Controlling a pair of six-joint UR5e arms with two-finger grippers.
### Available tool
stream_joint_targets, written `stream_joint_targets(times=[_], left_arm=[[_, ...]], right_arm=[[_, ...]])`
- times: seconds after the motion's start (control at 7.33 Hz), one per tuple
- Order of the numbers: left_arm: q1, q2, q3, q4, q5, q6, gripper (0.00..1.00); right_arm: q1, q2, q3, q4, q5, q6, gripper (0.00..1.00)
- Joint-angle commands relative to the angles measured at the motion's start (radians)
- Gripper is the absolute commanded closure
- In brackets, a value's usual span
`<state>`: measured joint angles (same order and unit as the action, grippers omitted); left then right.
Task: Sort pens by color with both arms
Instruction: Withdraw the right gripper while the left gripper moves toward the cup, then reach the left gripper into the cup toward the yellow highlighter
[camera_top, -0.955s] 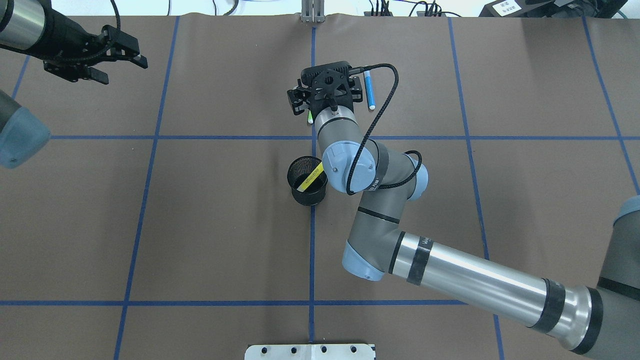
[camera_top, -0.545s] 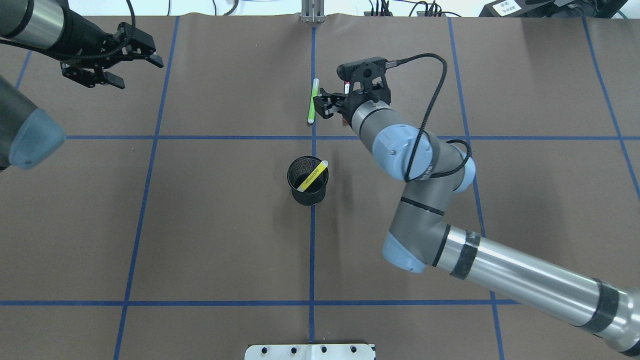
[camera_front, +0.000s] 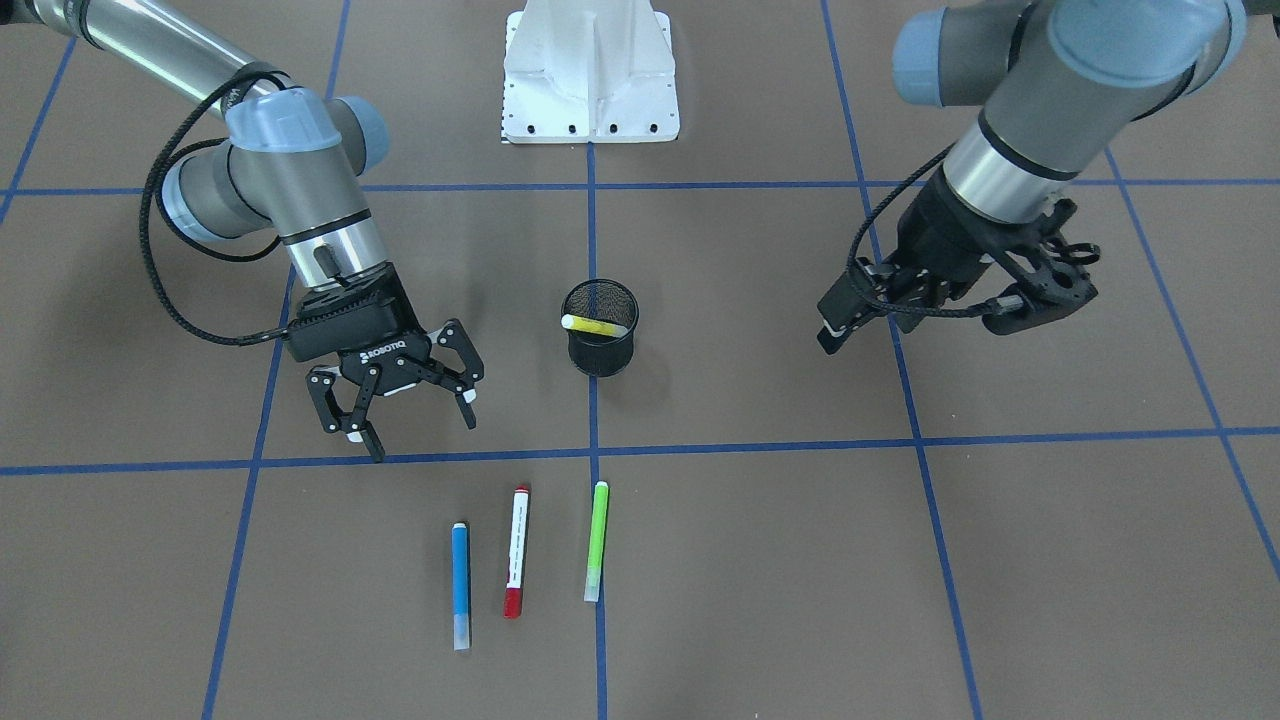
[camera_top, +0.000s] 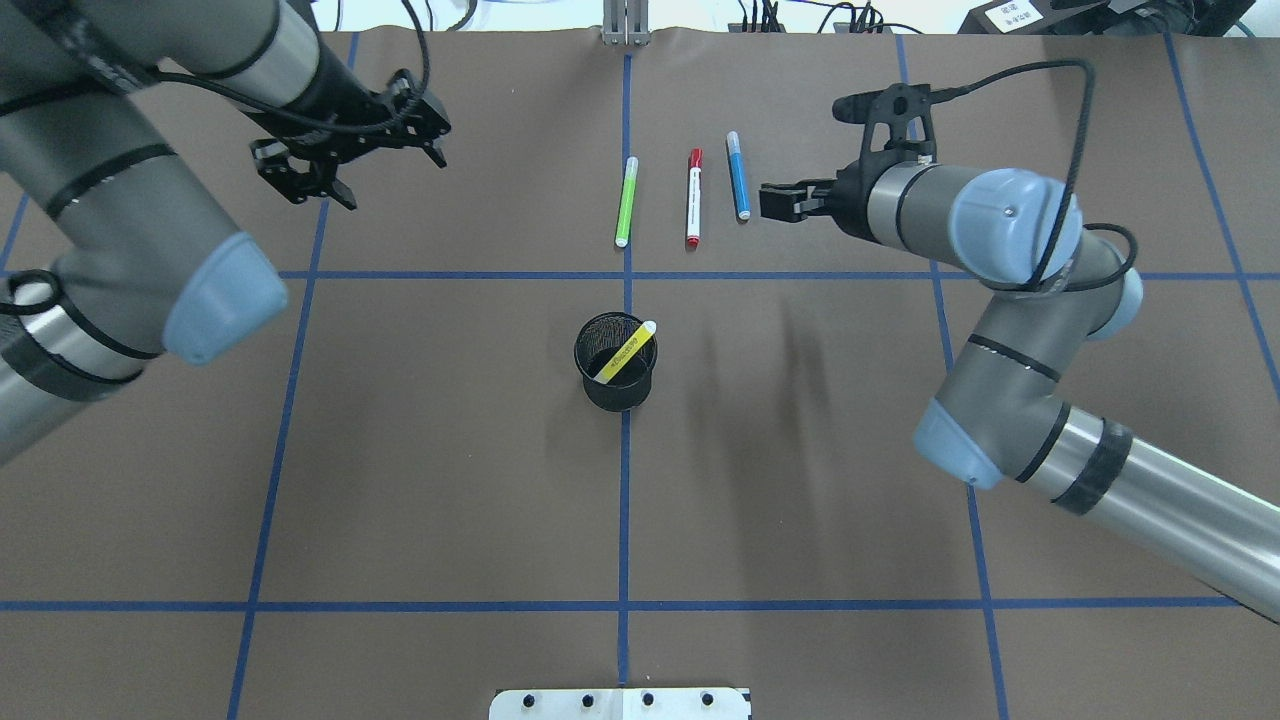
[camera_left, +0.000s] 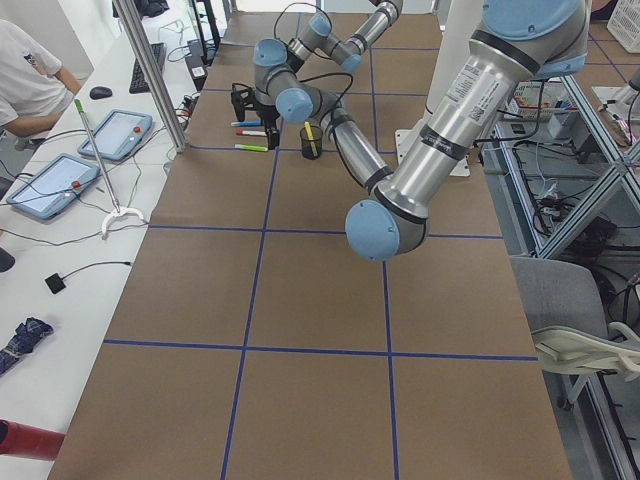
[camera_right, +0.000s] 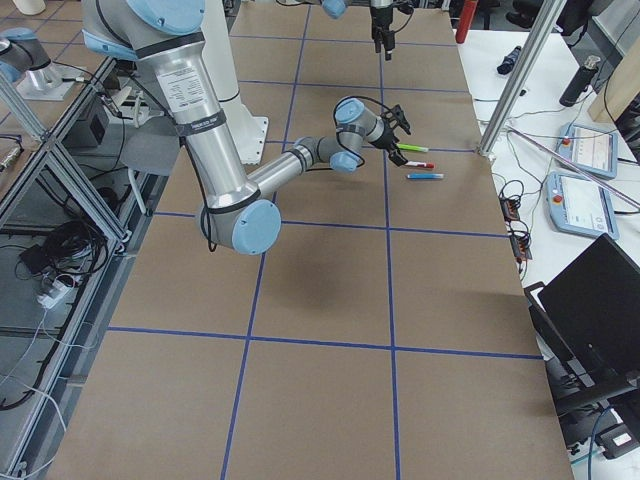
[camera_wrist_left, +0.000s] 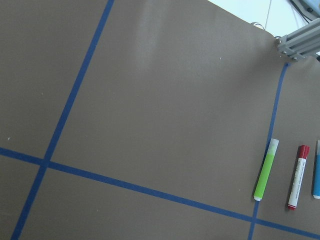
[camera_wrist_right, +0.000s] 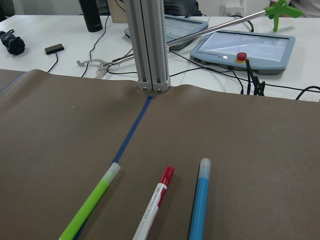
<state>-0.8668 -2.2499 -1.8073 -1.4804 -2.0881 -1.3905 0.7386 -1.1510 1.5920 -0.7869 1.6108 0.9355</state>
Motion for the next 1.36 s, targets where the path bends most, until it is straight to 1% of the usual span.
stream_joint_targets(times=[0.0, 0.14, 0.27, 0.41, 0.55, 0.68, 0.82, 0.95, 1.23], left_arm=[[0.170, -0.140, 0.032, 0.150, 0.161, -0.135, 0.01], [0.216, -0.234, 0.148, 0.163, 0.219, -0.204, 0.01], [0.262, -0.370, 0.324, 0.201, 0.285, -0.235, 0.01], [0.288, -0.475, 0.486, 0.218, 0.319, -0.237, 0.01], [0.314, -0.528, 0.581, 0.219, 0.324, -0.237, 0.01], [0.330, -0.593, 0.705, 0.227, 0.333, -0.233, 0.01], [0.341, -0.605, 0.727, 0.232, 0.345, -0.229, 0.07], [0.345, -0.603, 0.727, 0.235, 0.345, -0.226, 0.15], [0.353, -0.605, 0.717, 0.297, 0.347, -0.223, 0.32]], right_arm=[[0.124, -0.074, 0.000, 0.000, 0.234, 0.006, 0.00], [0.161, -0.097, -0.003, 0.000, 0.292, -0.007, 0.00], [0.186, -0.117, -0.003, 0.000, 0.328, -0.011, 0.00], [0.221, -0.137, -0.003, 0.000, 0.378, -0.023, 0.00], [0.252, -0.145, -0.013, 0.000, 0.427, -0.024, 0.00], [0.252, -0.147, -0.015, 0.000, 0.432, -0.024, 0.00], [0.252, -0.147, -0.017, 0.000, 0.432, -0.024, 0.00], [0.251, -0.147, -0.018, 0.000, 0.428, -0.026, 0.00], [0.249, -0.145, -0.027, 0.005, 0.423, -0.030, 0.00]])
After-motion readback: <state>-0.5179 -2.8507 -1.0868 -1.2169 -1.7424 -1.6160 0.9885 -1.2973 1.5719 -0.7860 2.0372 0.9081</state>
